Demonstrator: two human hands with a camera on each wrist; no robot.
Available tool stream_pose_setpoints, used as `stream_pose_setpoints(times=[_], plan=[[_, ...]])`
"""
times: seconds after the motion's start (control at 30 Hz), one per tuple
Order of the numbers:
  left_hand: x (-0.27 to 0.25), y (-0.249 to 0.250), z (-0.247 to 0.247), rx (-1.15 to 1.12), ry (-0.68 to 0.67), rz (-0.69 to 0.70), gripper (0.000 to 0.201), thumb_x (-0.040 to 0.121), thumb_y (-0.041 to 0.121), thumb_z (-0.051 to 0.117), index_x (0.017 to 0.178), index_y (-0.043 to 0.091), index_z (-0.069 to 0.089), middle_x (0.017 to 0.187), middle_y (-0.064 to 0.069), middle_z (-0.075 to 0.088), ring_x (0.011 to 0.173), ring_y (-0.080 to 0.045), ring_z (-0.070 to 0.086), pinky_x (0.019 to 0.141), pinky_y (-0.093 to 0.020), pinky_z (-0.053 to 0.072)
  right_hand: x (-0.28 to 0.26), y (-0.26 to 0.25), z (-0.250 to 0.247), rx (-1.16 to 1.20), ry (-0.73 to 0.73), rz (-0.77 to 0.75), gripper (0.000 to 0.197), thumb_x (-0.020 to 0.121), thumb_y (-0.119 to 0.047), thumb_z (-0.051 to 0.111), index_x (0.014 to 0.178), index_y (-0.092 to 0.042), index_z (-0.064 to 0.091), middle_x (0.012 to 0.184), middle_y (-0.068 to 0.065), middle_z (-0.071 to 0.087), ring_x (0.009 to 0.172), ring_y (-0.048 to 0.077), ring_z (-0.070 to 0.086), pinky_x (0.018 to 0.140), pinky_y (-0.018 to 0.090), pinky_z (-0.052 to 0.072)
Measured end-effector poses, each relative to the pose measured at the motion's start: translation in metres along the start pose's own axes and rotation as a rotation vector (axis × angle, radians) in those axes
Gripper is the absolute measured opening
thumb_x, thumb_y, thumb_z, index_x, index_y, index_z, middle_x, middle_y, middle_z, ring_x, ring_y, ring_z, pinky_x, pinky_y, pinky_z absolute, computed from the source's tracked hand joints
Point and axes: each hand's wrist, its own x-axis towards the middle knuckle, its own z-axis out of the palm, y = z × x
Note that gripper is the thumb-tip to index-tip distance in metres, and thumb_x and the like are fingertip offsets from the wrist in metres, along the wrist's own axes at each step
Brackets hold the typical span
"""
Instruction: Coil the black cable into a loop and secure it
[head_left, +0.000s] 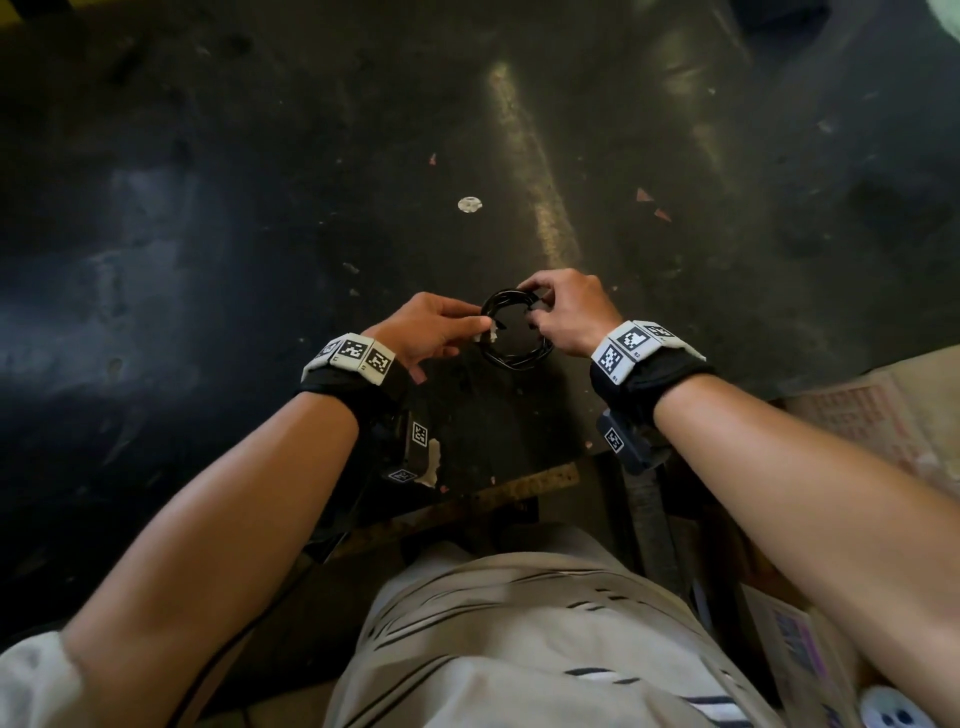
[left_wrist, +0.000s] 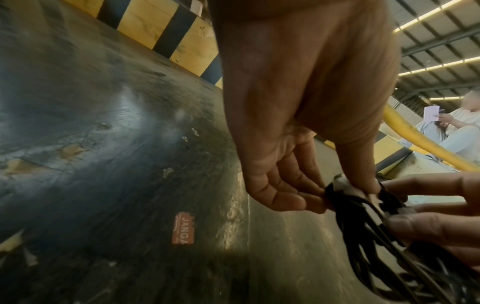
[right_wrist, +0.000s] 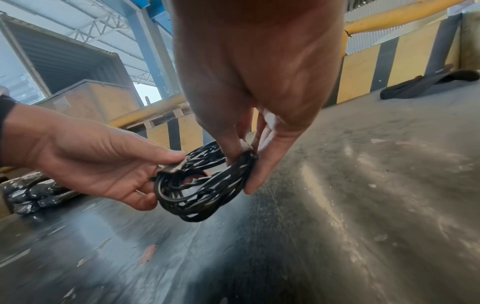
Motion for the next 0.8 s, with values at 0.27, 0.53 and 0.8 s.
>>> stream_pose_setpoints(times=[0.27, 0.53, 0.8], plan=[[0.005, 0.008, 0.020, 0.226, 0.185, 0.161, 0.038, 0.097, 0.025, 0.063, 0.134, 0.019, 0.059, 0.117, 0.000, 0.069, 0.104, -0.013, 0.067, 0.080, -0.022, 0.055, 0.002, 0.005, 0.016, 0.068, 0.032, 0.035, 0.033, 0.085, -0.016, 0.071, 0.116, -0.026, 0.072, 0.099, 0.000, 0.076, 0.096, 0.021, 0.072, 0.093, 0.034, 0.058], [0.007, 0.001, 0.023, 0.320, 0.359, 0.177, 0.041, 0.093, 0.024, 0.067, 0.133, 0.018, 0.061, 0.106, 0.003, 0.067, 0.099, -0.014, 0.066, 0.077, -0.021, 0.051, 0.001, 0.003, 0.021, 0.089, 0.025, 0.004, 0.036, 0.084, -0.025, 0.078, 0.119, -0.028, 0.070, 0.098, -0.004, 0.073, 0.099, 0.017, 0.069, 0.094, 0.034, 0.057], [-0.012, -0.003, 0.001, 0.204, 0.458, 0.232, 0.052, 0.092, 0.043, 0.067, 0.138, 0.023, 0.053, 0.121, 0.007, 0.059, 0.104, -0.008, 0.060, 0.067, -0.020, 0.056, 0.025, -0.024, 0.025, 0.153, -0.005, 0.000, 0.038, 0.082, -0.022, 0.079, 0.118, -0.025, 0.068, 0.102, -0.001, 0.074, 0.099, 0.016, 0.070, 0.091, 0.032, 0.057]])
